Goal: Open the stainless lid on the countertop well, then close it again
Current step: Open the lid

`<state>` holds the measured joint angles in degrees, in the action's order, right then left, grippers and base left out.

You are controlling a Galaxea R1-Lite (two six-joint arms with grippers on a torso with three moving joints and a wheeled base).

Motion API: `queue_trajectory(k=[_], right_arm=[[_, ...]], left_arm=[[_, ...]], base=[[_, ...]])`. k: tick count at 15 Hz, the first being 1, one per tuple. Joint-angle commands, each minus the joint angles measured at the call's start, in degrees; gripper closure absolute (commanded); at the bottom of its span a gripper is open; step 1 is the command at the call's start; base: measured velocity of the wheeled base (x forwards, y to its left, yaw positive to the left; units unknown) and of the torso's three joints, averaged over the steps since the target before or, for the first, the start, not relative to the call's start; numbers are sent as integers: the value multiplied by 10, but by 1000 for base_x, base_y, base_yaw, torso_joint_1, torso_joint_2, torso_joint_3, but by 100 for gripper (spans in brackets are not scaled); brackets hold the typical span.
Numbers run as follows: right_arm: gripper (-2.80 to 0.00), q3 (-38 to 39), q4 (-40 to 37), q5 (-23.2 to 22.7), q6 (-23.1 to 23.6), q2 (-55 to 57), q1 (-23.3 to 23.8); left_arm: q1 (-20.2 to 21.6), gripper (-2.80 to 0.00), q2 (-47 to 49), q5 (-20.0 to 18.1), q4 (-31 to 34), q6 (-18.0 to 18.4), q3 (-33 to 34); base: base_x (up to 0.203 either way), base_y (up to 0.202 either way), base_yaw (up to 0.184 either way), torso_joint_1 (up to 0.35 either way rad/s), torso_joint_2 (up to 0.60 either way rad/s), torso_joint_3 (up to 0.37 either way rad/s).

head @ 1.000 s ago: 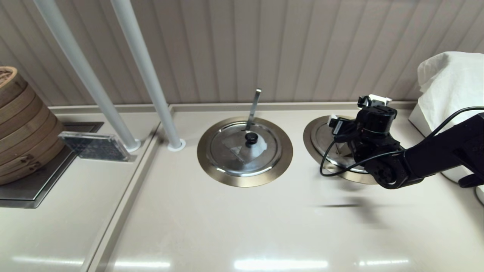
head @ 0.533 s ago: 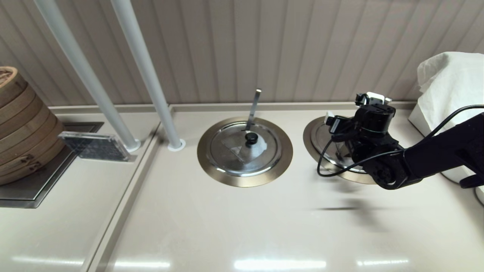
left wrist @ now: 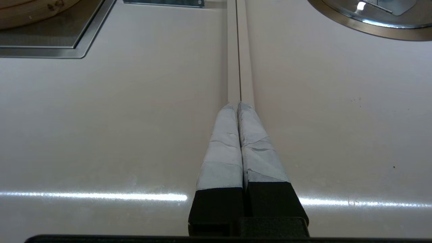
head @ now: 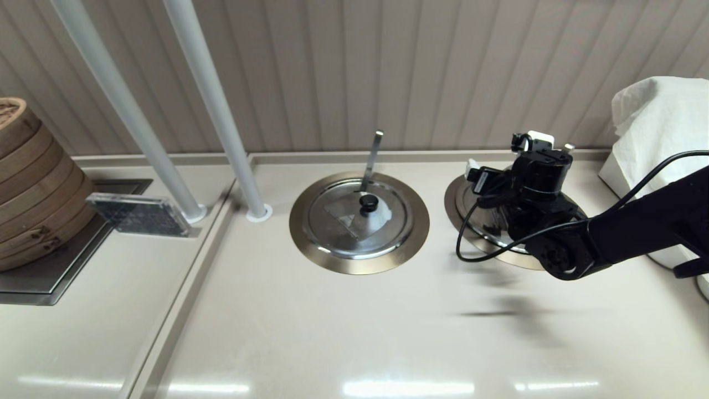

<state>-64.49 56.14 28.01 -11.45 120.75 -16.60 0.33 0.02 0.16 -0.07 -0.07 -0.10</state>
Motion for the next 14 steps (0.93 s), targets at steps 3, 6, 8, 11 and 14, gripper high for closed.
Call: queue_trajectory(k=[3, 6, 8, 11, 14], right_arm=[[-280, 6, 2, 3, -1, -3, -10], [-280, 15, 10, 3, 0, -8, -22], [-280, 25, 18, 4, 2, -14, -35], [-280, 32, 20, 4, 3, -20, -45], [-280, 40, 22, 4, 2, -40, -58]], left_arm=[[0, 0, 1, 0, 0, 0, 0], [0, 0, 1, 0, 0, 0, 0], [0, 0, 1, 0, 0, 0, 0], [0, 0, 1, 0, 0, 0, 0], [0, 0, 1, 0, 0, 0, 0]], base=[[0, 0, 0, 0, 0, 0], [0, 0, 0, 0, 0, 0], [0, 0, 0, 0, 0, 0], [0, 0, 0, 0, 0, 0], [0, 0, 0, 0, 0, 0]])
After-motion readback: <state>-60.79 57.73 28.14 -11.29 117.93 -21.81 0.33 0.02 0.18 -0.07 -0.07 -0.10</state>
